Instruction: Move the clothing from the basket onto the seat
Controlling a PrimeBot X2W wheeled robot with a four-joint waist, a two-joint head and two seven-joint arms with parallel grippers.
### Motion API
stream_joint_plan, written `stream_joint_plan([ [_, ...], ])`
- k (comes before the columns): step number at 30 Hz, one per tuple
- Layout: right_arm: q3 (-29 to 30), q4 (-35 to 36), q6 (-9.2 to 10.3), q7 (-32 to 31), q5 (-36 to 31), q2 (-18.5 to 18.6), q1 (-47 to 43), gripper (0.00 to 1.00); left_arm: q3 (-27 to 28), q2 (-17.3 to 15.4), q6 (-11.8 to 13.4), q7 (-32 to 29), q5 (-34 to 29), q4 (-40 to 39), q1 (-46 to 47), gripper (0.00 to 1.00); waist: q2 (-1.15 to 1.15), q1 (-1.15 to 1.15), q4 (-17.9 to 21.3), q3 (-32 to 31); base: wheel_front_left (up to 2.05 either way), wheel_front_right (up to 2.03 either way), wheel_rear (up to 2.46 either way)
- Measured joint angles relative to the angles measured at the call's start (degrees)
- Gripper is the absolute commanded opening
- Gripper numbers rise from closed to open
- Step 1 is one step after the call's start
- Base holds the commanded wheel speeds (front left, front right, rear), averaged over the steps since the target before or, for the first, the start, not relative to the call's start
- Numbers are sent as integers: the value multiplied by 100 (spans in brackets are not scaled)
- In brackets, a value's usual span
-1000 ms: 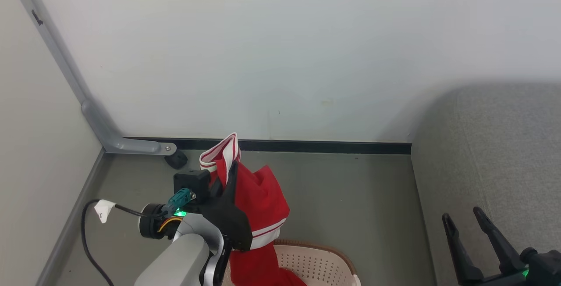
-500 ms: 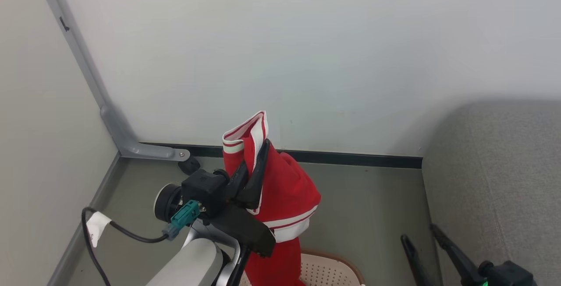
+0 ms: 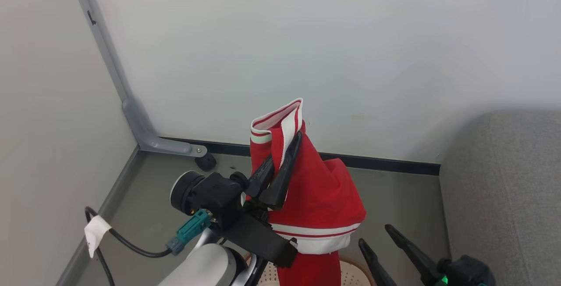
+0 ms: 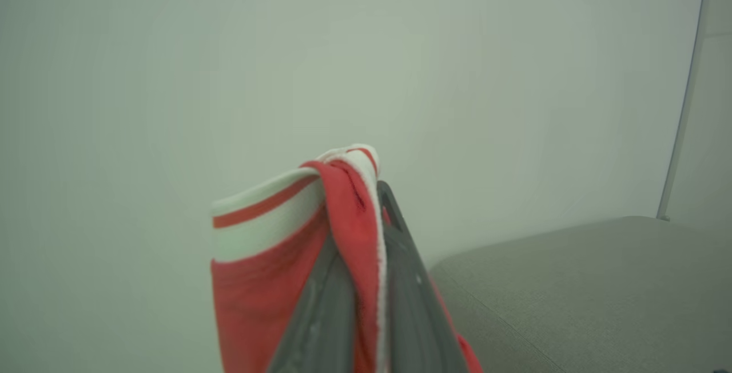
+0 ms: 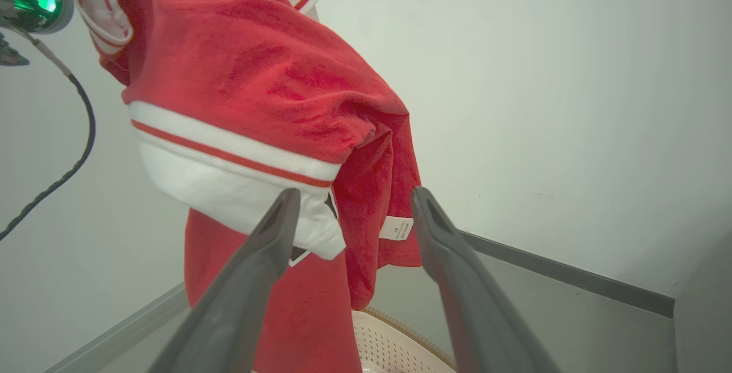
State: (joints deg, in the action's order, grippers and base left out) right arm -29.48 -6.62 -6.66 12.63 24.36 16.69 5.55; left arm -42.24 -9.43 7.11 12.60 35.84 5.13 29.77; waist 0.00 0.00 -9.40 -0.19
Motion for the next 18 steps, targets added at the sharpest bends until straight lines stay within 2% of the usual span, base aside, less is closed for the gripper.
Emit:
stream_joint_plan([
  [6, -347, -135, -31, -18, 68, -142, 252, 100, -73, 15, 0, -215, -23, -221, 2, 0, 0, -1, -115, -21, 0, 0, 0],
  [18, -1117, -503, -40, -44, 277, -200, 899, 100, -250, 54, 1, -619, -3, -667, 29, 0, 0, 0, -328, -90, 0, 0, 0],
])
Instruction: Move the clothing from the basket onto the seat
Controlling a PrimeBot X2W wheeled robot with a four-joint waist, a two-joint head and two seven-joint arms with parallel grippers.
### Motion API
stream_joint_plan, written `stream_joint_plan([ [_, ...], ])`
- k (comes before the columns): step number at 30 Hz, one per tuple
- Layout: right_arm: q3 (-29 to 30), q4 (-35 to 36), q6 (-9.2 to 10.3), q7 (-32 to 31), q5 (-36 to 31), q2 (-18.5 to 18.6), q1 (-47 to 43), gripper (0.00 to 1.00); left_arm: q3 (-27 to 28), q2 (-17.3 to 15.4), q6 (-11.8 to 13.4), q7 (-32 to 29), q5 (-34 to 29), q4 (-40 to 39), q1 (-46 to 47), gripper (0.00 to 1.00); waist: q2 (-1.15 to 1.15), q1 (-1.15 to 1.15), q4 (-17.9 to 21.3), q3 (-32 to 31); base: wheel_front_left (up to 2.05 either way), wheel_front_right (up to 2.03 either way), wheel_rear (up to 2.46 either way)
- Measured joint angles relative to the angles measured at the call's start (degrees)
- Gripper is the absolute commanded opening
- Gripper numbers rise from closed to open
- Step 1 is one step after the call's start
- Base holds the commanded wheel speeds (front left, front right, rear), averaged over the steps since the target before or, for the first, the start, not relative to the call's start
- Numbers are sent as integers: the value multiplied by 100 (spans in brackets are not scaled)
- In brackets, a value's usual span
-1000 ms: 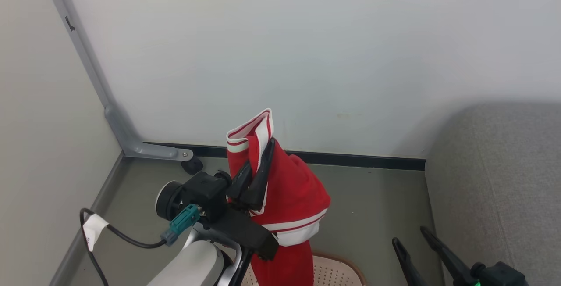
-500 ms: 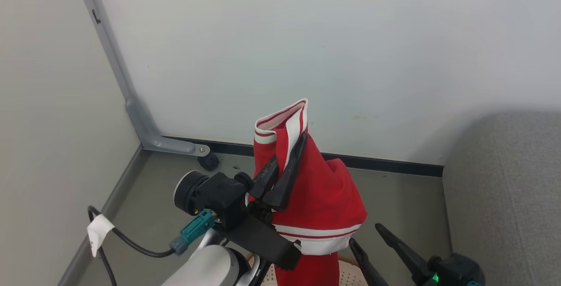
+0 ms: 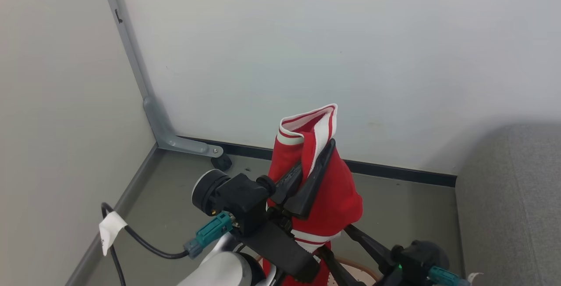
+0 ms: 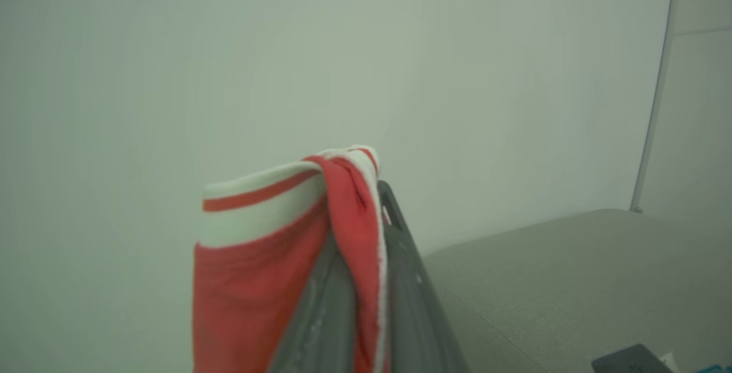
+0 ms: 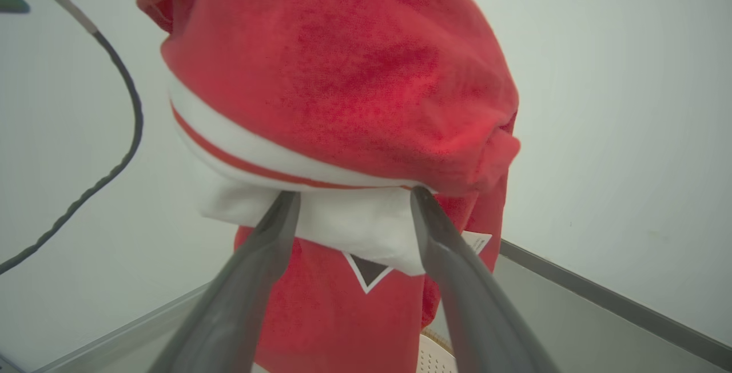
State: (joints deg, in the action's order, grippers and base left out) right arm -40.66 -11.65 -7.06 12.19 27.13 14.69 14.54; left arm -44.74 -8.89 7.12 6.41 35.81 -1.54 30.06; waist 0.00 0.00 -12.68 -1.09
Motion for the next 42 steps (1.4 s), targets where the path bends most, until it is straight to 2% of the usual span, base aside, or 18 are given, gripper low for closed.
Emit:
stream_joint_plan([
  [6, -335, -211, 0, 5, 177, -235, 469, 100, -68, 21, -1, -156, 2, -226, 0, 0, 0, 0, -43, -5, 0, 0, 0],
  [13, -357, -521, 0, 53, 271, -353, 637, 100, -102, 62, -1, -304, 9, -291, 0, 0, 0, 0, -84, -4, 0, 0, 0],
  [14, -356, -569, 0, 58, 271, -357, 638, 48, -100, 66, 0, -314, 10, -294, 0, 0, 0, 0, -90, -4, 0, 0, 0],
  [15, -360, -609, 0, 60, 276, -357, 639, 0, -93, 71, -1, -333, 10, -302, 0, 0, 0, 0, -96, -4, 0, 0, 0],
  [30, -802, -801, -1, 158, 523, -210, 743, 0, 90, 77, 0, -509, -18, -311, -11, 0, 0, 0, -78, -27, 0, 0, 0],
  [42, -921, -589, -1, 203, 673, -18, 701, 0, 275, 75, -1, -590, -112, -313, -121, 0, 0, 0, -28, -67, 0, 0, 0],
])
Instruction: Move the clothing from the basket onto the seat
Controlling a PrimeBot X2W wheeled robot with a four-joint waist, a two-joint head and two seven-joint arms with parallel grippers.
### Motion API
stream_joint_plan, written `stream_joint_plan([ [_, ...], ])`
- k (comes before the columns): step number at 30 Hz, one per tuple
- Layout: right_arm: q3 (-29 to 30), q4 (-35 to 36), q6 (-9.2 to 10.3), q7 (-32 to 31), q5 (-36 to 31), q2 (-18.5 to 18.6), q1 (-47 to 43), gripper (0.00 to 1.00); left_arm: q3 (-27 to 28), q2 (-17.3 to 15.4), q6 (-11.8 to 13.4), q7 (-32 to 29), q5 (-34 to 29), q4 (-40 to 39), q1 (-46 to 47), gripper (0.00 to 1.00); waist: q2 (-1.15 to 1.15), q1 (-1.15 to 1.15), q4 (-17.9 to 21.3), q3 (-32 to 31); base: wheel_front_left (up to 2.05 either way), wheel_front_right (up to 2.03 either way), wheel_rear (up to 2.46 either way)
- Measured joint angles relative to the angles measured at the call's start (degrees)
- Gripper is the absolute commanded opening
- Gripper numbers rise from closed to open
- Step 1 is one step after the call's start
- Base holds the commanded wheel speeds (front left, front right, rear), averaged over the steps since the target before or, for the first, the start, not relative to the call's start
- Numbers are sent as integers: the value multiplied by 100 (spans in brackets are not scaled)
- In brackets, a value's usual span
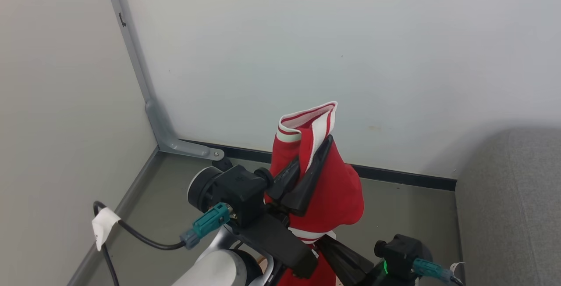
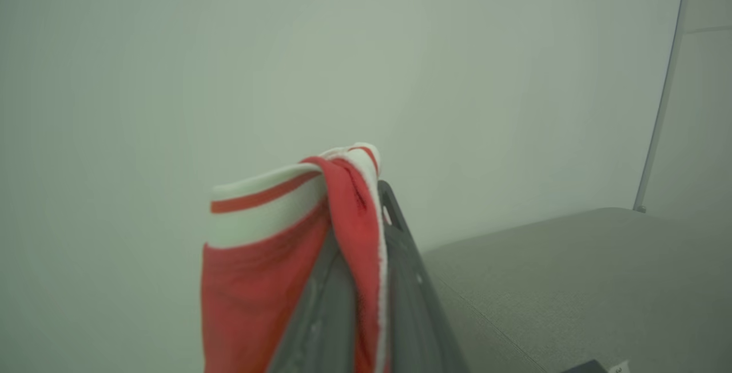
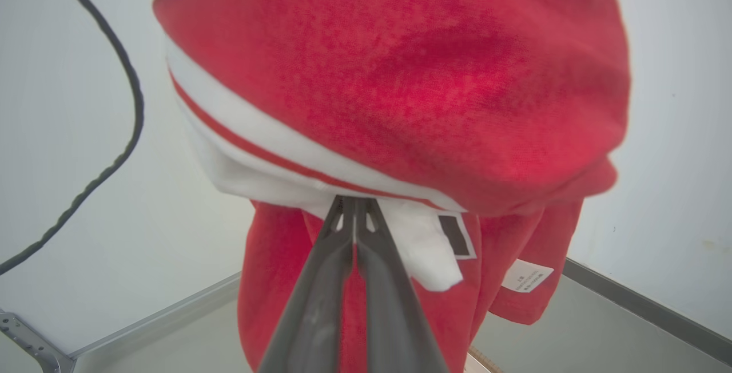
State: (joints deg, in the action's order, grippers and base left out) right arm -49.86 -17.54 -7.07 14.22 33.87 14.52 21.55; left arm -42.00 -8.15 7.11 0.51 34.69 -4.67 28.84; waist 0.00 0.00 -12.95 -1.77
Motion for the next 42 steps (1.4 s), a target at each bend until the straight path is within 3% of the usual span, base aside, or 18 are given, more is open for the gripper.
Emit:
stream_joint_plan([
  [5, 92, 177, 0, 3, 92, 96, -263, 0, 124, -7, 0, -41, -54, -4, -94, 0, 0, 0, 33, -20, 0, 0, 0],
  [6, 123, 224, 0, 4, 113, 127, -346, 31, 138, -9, 1, -42, -56, -4, -138, 0, 0, 0, 41, -24, 0, 0, 0],
  [7, 169, 263, 0, 4, 144, 153, -421, 42, 156, -16, 0, -42, -57, -5, -166, 0, 0, 0, 49, -28, 0, 0, 0],
  [8, 226, 319, 0, 4, 156, 182, -493, 100, 191, -25, 0, -42, -58, -14, -202, 0, 0, 0, 59, -33, 0, 0, 0],
  [17, 754, 860, 63, 5, 209, 423, -1016, 100, 417, -80, 1, -94, -146, -114, -390, 0, 0, 0, 167, -60, 0, 0, 0],
  [36, 2372, 1452, 877, 5, 248, 925, -1986, 100, 637, -92, 1, -224, -338, -280, -712, 0, 0, 0, 481, -131, 0, 0, 0],
  [42, 2702, 1539, 1036, 5, 241, 959, -2212, 100, 715, -102, 1, -250, -353, -304, -921, 0, 0, 0, 565, -152, 0, 0, 0],
])
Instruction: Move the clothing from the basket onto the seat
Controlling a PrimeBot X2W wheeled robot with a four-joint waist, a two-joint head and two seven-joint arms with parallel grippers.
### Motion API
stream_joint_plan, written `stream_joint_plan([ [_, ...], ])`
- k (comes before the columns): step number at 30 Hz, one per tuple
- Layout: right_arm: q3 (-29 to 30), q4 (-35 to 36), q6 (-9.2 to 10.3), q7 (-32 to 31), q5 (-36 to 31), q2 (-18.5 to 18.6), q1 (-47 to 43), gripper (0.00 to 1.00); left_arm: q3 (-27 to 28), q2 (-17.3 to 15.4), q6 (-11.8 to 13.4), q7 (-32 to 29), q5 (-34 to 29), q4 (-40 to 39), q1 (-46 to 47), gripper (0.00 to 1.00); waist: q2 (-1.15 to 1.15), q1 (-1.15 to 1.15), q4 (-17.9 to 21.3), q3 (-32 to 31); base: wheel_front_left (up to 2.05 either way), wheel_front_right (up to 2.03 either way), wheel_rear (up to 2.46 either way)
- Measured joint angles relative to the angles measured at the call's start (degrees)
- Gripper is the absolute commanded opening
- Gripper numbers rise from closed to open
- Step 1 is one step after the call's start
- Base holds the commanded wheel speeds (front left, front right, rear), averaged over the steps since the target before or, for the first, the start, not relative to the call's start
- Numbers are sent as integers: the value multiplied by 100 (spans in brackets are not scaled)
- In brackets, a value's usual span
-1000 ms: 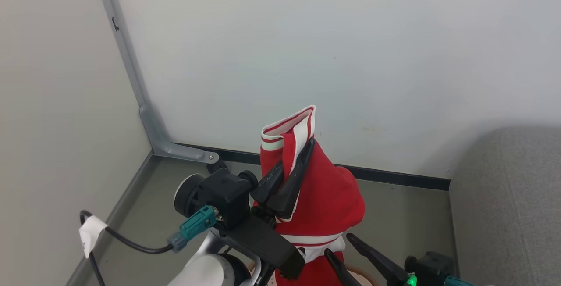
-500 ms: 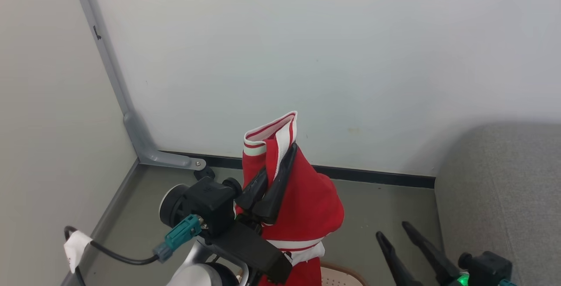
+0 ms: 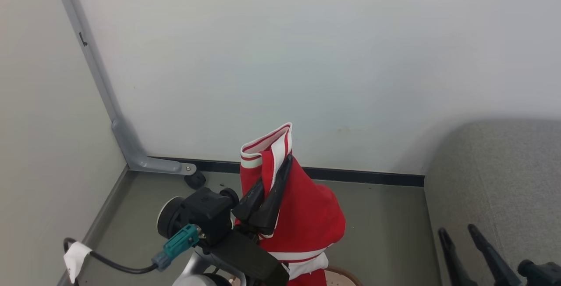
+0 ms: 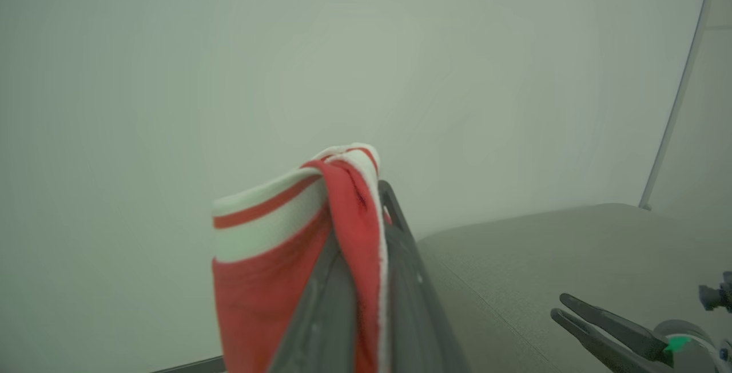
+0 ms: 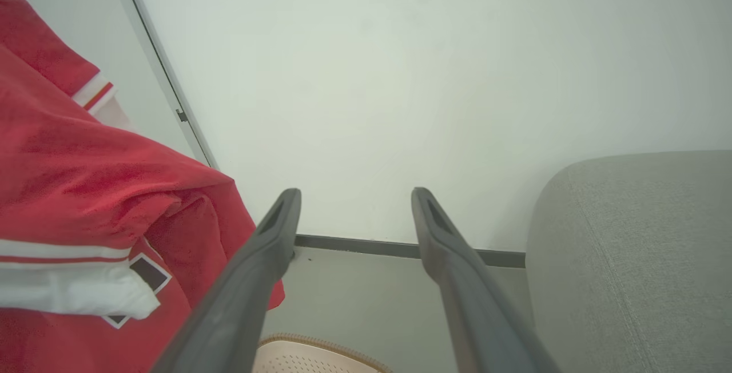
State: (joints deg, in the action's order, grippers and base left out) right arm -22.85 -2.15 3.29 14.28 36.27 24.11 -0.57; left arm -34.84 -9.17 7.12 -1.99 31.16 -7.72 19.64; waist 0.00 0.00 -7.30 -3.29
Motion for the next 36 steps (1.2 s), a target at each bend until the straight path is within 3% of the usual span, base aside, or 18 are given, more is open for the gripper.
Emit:
stream_joint_plan([
  [16, 865, 56, 183, 0, -101, 334, -833, 100, -2, 8, 0, -103, -1, -31, -142, 0, 0, 0, 136, -34, 0, 0, 0],
  [36, 1215, 232, 225, 0, -304, 215, -1077, 100, 5, 21, 0, -196, -12, -52, -149, 0, 0, 0, 242, -10, 0, 0, 0],
])
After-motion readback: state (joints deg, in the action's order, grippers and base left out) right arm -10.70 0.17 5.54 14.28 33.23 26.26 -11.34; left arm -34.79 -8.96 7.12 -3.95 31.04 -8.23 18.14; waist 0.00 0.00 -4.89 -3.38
